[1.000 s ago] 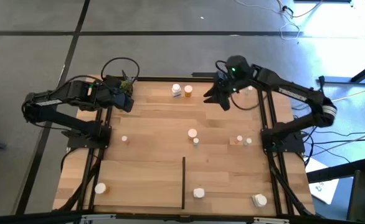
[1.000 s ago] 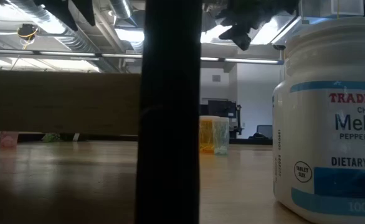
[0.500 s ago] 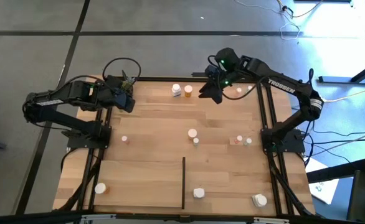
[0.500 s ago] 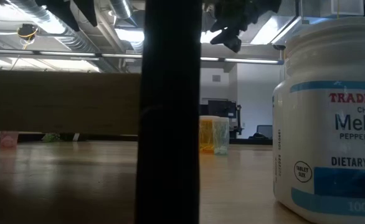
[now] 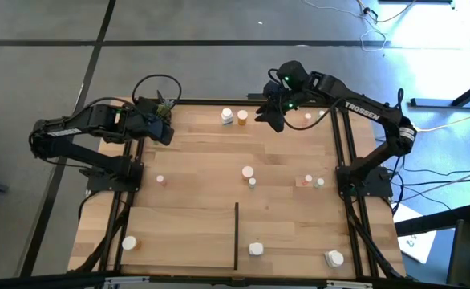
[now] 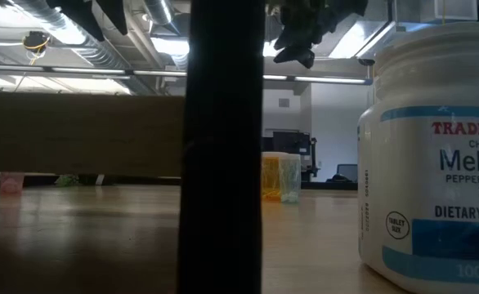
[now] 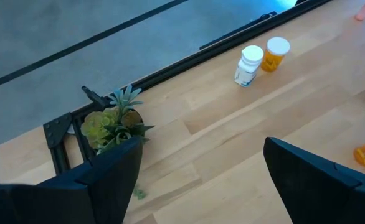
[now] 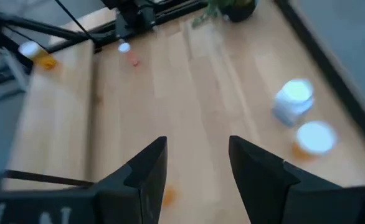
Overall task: Pick and place medicine bottles onto shelf by color
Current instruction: Put the top big white pill bottle on the shelf
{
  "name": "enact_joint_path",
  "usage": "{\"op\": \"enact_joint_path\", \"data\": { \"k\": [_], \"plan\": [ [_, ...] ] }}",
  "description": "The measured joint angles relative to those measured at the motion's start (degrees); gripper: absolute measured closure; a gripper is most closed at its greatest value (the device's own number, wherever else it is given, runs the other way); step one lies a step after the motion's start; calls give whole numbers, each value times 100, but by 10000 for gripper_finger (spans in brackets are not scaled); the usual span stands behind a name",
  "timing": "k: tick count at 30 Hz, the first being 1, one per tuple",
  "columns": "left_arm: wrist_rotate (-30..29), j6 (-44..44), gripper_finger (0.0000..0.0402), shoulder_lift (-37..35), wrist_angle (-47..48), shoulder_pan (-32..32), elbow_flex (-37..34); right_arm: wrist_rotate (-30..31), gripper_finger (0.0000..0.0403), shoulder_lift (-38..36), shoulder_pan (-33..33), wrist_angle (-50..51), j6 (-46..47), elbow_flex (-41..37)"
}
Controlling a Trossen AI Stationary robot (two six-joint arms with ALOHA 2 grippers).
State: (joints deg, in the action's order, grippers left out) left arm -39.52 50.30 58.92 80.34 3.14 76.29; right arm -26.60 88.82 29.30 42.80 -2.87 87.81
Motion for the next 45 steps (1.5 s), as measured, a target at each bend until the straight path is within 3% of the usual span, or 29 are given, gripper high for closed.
{"op": "enact_joint_path", "data": {
  "k": [10,21,29,35,45],
  "plan": [
    [-1,0,72,0,0,0,0,321,228,274,0,-868,-1982,4],
    [7,-187,72,0,-186,0,0,371,228,1016,184,-1162,-2003,4],
    [366,-2110,72,52,-1460,80,0,445,228,900,324,-1144,-1987,4],
    [896,-3166,72,420,-1937,764,0,668,228,637,394,-984,-1993,4],
    [2893,-5607,72,1493,-3322,1971,-4,602,228,194,396,-270,-1992,4]
  ]
}}
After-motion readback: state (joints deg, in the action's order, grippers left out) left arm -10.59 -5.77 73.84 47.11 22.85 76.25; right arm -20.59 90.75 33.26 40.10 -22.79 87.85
